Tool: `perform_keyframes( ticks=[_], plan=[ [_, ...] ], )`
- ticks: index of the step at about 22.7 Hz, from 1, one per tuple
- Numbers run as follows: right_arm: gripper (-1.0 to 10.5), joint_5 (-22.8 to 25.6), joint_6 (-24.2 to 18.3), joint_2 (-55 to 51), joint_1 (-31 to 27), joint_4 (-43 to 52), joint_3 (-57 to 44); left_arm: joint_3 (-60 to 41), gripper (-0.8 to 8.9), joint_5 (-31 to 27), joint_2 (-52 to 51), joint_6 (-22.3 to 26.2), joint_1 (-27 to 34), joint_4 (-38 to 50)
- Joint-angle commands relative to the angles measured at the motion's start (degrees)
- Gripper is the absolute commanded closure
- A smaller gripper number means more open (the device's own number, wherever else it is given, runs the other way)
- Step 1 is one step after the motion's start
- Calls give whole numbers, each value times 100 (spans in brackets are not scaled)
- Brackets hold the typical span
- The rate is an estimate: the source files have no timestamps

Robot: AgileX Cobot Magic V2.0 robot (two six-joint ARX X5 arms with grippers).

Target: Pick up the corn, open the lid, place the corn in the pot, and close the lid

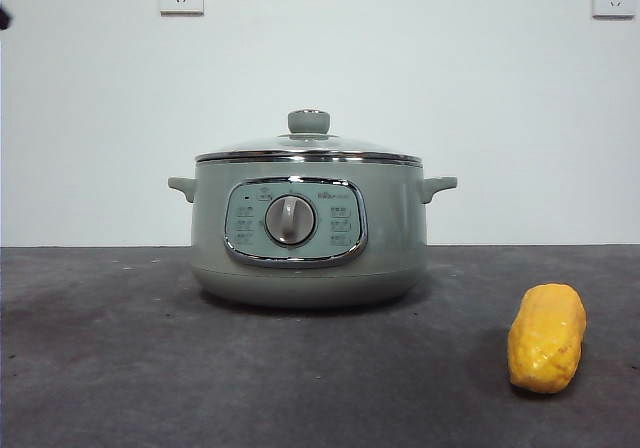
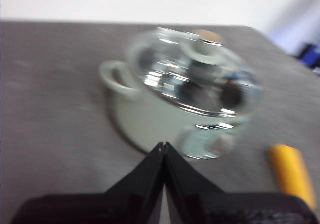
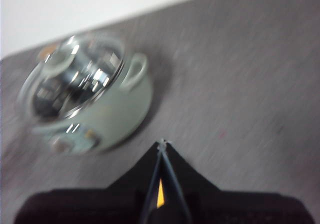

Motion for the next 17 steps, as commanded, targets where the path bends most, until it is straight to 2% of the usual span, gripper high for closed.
perform_keyframes(
  ticks=[1,6,13,15,17],
  plan=[
    [948,-457,168,267,-2,-214,140,223,817,752,356,-92,11,-157],
    [946,-793,175,754,0,-431,378,719,817,1283,953,-87,7,-302],
    [937,-793,155,1753,4,-881,719,2039,817,1320,2020,-39,-74,-990],
    [864,-787,175,2052,4,-999,723,2376,817,1320,2306,24,-103,-1169],
    [669,-787,179,2367,7,-1198,723,2542,817,1318,2485,37,-157,-1220]
  ],
)
